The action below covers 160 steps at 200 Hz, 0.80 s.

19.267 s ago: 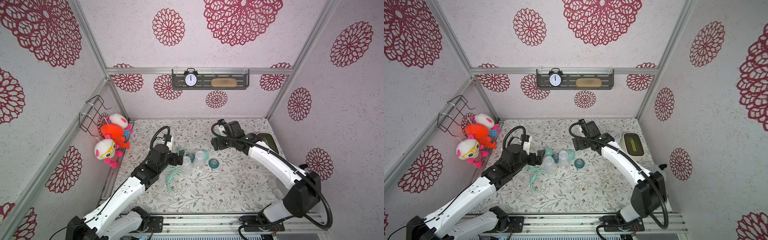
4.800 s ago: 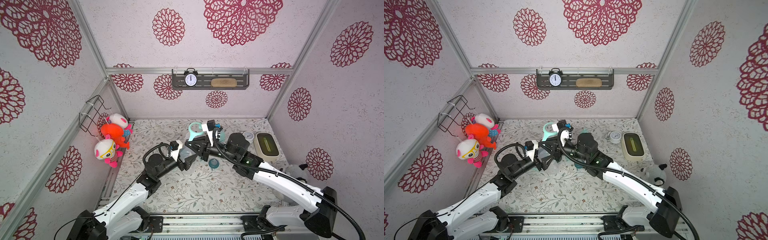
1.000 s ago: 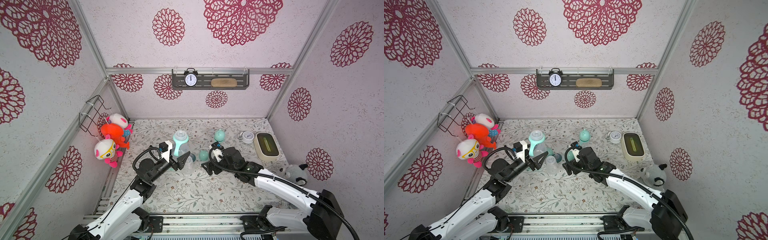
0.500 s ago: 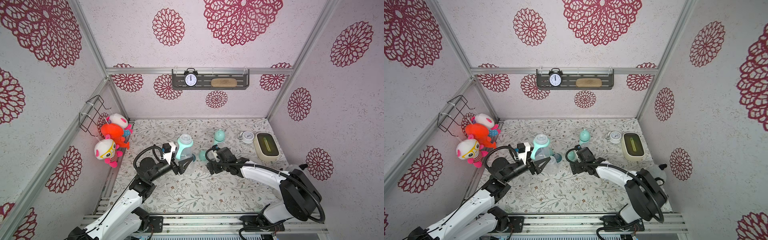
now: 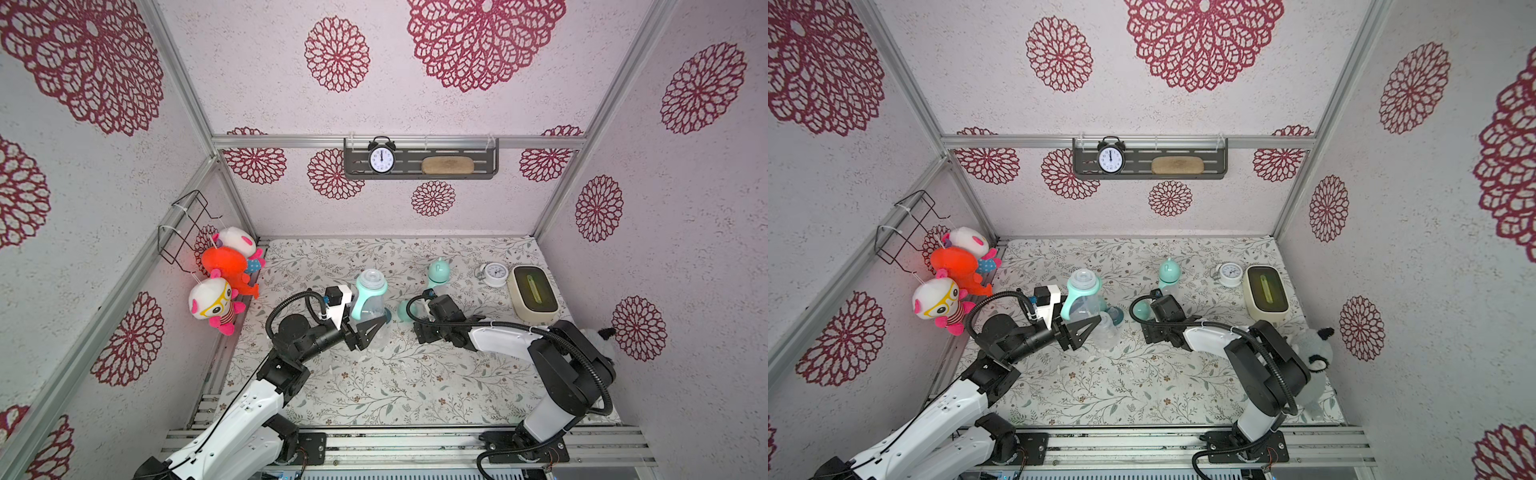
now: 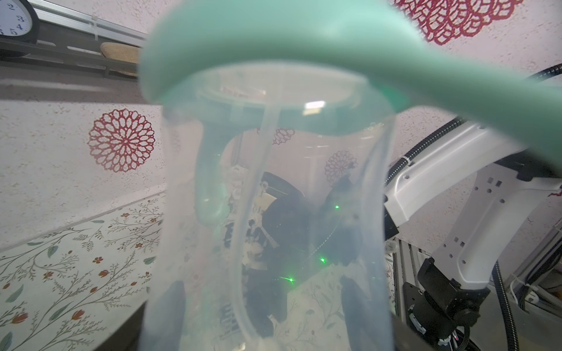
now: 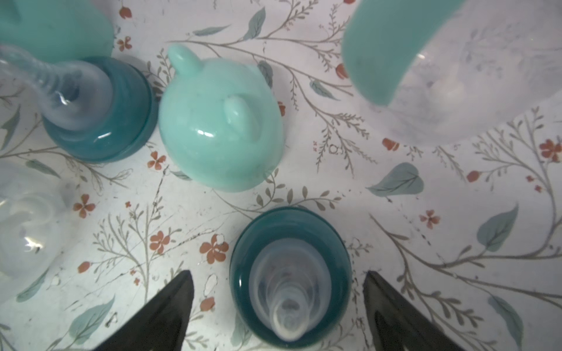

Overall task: Assemble the baby bottles
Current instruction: Pick up the nipple from the center of the board.

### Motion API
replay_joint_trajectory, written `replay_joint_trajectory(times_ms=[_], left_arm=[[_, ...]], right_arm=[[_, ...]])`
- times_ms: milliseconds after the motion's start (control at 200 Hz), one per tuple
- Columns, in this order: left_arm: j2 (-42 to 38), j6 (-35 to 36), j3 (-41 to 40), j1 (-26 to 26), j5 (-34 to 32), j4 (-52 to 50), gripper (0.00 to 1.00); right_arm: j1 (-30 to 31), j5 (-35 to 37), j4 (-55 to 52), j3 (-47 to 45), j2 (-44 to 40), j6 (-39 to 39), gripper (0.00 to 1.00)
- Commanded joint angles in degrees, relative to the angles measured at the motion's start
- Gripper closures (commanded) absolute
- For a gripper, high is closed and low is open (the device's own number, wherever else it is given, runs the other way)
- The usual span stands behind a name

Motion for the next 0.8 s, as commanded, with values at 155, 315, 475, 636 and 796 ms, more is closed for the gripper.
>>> replay_joint_trajectory(times_ms=[155,315,475,636,796], left_arm=[[-0.5,0.1,2.1,0.2,0.4,0.8,1.0],[-0.2,0.2,2.2,0.1,0.1,0.8,1.0],[0.5,0.2,2.8,0.0,0.4,0.9,1.0],[0.5,0.3,2.7,-0.1,0.4,0.5,1.0],[0.9,0.5,2.2,-0.6,0.3,0.7,1.0]], right_arm=[[-0.4,1.5,3.4,-0.3,3.2,0.4,0.14],[-0.4,1.4,3.5,-0.8,3.7,0.7,0.17],[-0.4,1.4,3.0,-0.5,4.3,0.9,0.26],[-0.2,1.2,1.3,-0.4,3.6,1.4,0.34],[0.5,0.5,-2.5,0.0,1.1,1.0,0.36]])
